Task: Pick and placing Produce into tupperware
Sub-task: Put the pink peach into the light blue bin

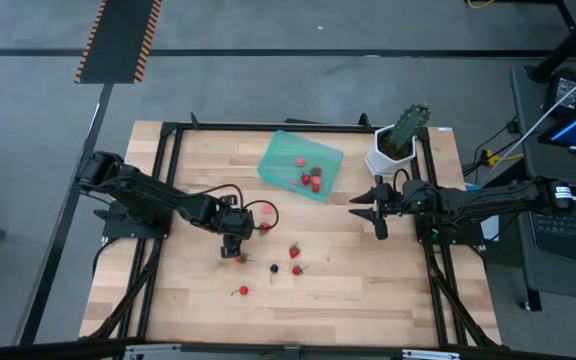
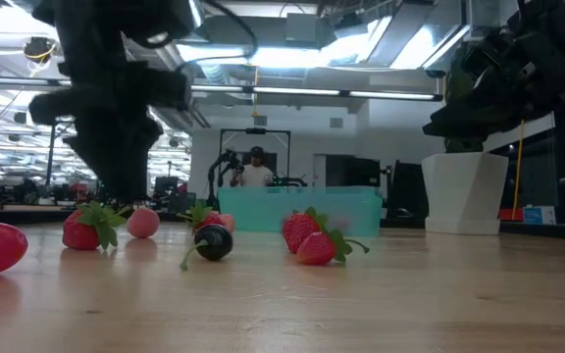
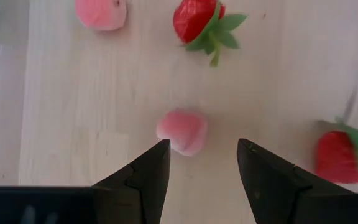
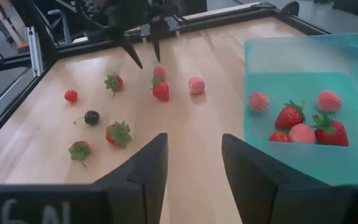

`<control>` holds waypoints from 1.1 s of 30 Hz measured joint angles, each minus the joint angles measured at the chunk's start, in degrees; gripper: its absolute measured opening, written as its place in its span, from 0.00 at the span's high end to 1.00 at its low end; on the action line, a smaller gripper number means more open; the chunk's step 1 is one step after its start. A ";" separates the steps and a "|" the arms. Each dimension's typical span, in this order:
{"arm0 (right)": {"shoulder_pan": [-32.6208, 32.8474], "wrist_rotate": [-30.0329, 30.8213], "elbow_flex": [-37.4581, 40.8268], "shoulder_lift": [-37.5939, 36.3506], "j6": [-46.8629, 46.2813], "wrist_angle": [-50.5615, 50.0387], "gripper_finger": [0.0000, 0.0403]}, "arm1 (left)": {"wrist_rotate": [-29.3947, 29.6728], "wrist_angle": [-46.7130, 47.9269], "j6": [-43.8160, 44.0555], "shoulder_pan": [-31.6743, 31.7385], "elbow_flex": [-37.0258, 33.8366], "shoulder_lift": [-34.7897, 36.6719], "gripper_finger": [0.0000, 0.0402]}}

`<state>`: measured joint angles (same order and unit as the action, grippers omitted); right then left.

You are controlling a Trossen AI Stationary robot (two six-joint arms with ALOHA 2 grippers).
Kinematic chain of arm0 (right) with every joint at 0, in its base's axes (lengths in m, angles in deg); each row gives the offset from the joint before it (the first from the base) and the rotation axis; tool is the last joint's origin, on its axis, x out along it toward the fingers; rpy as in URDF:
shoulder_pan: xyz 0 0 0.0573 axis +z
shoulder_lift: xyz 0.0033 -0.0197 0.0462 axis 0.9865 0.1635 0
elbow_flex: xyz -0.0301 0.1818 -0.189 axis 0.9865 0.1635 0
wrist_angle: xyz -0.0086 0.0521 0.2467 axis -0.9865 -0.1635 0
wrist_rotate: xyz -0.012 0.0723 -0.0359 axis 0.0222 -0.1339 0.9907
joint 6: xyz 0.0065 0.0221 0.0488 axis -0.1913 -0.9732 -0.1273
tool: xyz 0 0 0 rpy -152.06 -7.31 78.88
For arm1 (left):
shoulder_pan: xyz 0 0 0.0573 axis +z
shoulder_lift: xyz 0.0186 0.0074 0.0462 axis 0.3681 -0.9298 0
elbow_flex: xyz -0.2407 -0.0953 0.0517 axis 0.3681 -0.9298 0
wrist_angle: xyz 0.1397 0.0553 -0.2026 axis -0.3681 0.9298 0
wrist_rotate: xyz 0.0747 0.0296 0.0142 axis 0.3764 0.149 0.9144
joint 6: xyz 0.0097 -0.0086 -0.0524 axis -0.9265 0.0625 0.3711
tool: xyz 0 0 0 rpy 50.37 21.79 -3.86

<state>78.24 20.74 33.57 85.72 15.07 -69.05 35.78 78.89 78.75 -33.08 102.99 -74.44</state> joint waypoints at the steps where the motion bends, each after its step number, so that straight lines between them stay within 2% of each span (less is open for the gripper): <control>1: 0.00 -0.01 0.00 0.01 0.01 0.01 0.62 | 0.02 -0.02 -0.66 0.24 0.00 -0.57 0.56; 16: 0.00 -0.02 0.00 0.00 0.09 0.02 0.62 | 0.17 -2.58 -1.20 2.53 0.00 -3.01 0.56; 28: 0.00 -0.01 0.00 -0.03 -0.07 0.02 0.62 | -2.44 -3.47 -2.37 2.99 -0.04 -3.05 0.56; 33: 0.00 0.00 0.00 -0.03 -0.09 0.02 0.62 | -4.03 -3.13 -2.43 2.97 -0.09 -5.54 0.56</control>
<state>78.24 20.74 33.57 85.70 14.98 -69.02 31.75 75.76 76.32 -30.11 102.91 -79.98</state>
